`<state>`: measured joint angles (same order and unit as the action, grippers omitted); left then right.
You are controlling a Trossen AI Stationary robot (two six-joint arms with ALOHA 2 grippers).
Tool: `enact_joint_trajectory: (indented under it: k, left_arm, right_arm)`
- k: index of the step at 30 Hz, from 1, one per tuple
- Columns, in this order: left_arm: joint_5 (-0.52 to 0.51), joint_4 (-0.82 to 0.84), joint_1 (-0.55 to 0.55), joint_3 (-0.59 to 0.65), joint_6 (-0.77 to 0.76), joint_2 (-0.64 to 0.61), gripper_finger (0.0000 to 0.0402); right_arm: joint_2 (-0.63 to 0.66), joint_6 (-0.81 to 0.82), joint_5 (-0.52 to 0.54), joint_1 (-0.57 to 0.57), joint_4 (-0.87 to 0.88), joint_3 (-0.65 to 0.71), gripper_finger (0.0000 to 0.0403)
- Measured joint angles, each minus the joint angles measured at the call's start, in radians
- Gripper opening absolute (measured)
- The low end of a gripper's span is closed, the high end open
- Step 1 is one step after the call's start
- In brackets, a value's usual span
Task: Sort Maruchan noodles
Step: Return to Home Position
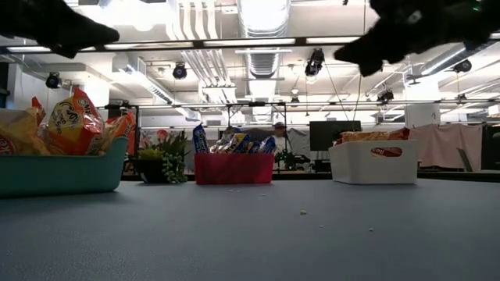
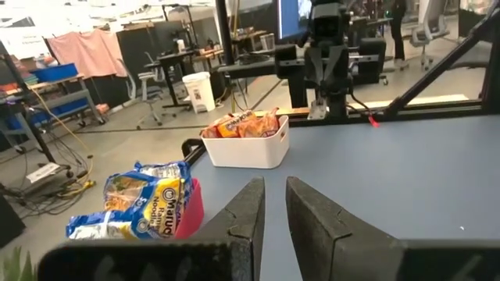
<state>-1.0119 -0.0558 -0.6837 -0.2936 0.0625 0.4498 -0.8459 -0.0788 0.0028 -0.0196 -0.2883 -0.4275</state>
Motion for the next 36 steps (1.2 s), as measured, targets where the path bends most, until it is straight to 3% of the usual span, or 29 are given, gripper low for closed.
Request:
enact_joint_trajectory:
  k: [17, 27, 36]
  left_arm:
    - [0.000, 0.011, 0.001, 0.183, 0.068, -0.450, 0.0038]
    - [0.009, -0.005, 0.001, 0.214, 0.007, -0.446, 0.0038]
    - [-0.011, -0.007, 0.001, 0.214, -0.019, -0.445, 0.0038]
  right_arm:
    - [0.535, -0.060, 0.033, 0.000, -0.058, 0.348, 0.0009]
    - [0.769, -0.090, 0.013, 0.000, 0.013, 0.415, 0.0009]
    - [0.841, -0.102, -0.033, 0.000, 0.103, 0.415, 0.0009]
